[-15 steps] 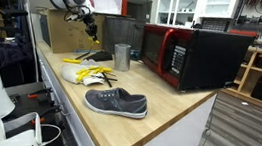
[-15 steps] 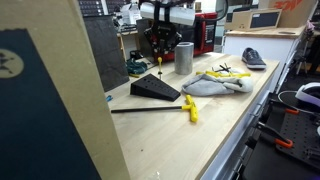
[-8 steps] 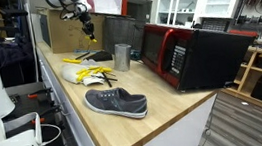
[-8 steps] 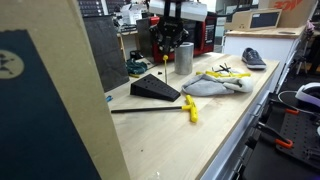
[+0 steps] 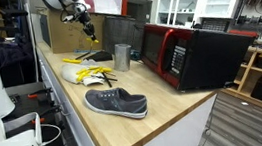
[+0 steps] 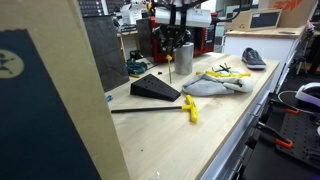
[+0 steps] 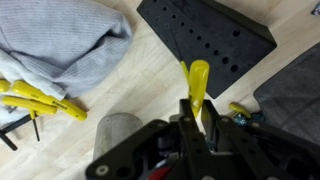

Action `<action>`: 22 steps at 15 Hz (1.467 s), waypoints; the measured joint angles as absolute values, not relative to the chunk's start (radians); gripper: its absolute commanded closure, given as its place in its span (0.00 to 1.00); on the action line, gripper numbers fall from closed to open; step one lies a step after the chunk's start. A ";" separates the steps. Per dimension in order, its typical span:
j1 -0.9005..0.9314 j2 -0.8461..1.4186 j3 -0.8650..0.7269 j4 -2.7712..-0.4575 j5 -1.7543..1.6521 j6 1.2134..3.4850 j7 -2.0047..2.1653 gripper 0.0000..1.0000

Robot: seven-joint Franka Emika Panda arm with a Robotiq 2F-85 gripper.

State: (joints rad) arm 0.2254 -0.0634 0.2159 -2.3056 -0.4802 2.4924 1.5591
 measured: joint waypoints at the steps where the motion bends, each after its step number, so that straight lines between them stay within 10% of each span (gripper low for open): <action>1: 0.225 -0.063 0.216 -2.306 -0.499 2.492 1.566 0.96; 22: 0.231 -0.009 0.237 -2.299 -0.582 2.489 1.599 0.96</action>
State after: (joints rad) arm 0.2306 -0.0092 0.2367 -2.2993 -0.5815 2.4890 1.5994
